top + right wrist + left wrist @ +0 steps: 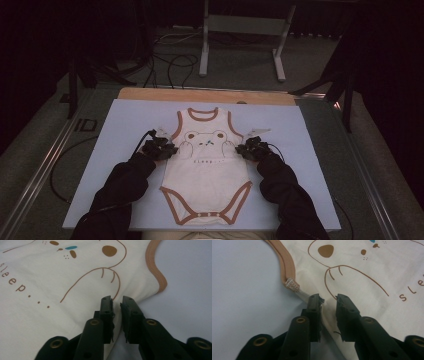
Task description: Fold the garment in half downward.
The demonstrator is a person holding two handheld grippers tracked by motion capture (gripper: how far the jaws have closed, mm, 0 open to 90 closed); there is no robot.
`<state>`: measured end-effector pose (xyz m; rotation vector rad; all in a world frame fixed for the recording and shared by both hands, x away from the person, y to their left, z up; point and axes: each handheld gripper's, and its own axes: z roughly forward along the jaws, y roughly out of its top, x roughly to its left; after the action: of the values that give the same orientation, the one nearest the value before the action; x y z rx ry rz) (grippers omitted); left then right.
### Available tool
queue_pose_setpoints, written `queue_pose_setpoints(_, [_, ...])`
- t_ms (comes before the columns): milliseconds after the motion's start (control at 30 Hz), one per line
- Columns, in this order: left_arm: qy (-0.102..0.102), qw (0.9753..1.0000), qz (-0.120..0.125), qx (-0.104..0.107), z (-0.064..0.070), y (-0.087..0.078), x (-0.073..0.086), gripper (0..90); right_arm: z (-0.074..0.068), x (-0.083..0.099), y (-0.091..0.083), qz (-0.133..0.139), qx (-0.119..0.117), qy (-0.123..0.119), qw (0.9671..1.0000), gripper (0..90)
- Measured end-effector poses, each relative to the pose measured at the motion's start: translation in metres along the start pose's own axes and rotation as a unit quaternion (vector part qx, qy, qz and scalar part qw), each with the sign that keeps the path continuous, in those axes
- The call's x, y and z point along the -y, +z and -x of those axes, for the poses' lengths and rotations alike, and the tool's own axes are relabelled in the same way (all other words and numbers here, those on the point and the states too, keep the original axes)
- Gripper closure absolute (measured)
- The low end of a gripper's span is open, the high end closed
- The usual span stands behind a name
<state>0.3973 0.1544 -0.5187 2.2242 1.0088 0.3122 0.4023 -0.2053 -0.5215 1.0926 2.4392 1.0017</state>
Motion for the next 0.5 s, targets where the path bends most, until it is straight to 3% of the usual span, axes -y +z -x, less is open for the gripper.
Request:
queue_pose_setpoints(100, [0.0,1.0,-0.003,0.004,0.0017,0.0009,-0.0015,87.5,-0.0015,-0.0004,0.0004,-0.001,-0.002,-0.005,1.0,86.1])
queue_pose_setpoints(267, [-0.004,0.9999,-0.011,0.002,0.0017,0.0006,-0.0045,89.6,-0.0037,-0.0025,0.0006,-0.006,0.001,-0.016,0.9999,88.4])
queue_pose_setpoints(500, [-0.018,0.9998,0.009,0.008,-0.0034,-0.007,-0.005,90.0,-0.0024,-0.0062,-0.0057,0.004,0.004,-0.025,0.9997,88.9])
